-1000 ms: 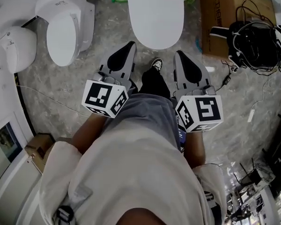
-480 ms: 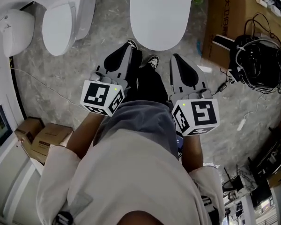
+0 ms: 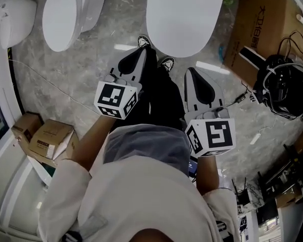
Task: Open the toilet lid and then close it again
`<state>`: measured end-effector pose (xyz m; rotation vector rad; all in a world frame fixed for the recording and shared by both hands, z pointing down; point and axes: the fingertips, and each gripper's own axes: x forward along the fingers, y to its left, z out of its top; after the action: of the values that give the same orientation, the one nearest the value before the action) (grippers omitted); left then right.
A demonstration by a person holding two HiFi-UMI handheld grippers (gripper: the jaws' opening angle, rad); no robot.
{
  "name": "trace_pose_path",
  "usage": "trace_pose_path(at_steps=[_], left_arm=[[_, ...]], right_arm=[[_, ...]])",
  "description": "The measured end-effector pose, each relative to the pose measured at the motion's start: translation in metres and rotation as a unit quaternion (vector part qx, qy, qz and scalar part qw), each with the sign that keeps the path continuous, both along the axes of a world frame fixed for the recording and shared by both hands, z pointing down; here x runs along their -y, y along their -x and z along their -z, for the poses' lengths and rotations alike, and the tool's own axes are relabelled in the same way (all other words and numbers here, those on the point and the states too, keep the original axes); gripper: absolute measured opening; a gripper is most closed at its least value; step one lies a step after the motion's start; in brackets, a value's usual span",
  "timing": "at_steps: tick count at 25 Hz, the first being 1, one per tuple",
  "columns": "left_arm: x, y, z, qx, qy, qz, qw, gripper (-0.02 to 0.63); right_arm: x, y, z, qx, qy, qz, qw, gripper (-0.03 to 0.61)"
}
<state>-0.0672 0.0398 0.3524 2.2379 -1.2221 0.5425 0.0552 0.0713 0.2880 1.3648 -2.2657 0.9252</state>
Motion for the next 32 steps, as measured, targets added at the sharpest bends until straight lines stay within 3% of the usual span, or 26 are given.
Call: trace_pose_path(at_steps=[12, 20, 32], left_arm=[[0.011, 0.022, -0.115, -0.033, 0.083, 0.05, 0.9947, 0.005], [0.006, 0.038, -0.198, -0.03, 0.125, 0.066, 0.9895, 0.006], [-0.004, 0.037, -0.307, -0.059, 0.221, 0.09, 0.9694, 0.006]], right_arm=[[0.016, 0.019, -0.069, -0.015, 0.04, 0.016, 0.999, 0.011], [0.01, 0.03, -0.106, -0.019, 0.067, 0.026, 0.997, 0.01], [-0.008, 0.035, -0.154, -0.006, 0.127, 0.009, 0.992, 0.009]])
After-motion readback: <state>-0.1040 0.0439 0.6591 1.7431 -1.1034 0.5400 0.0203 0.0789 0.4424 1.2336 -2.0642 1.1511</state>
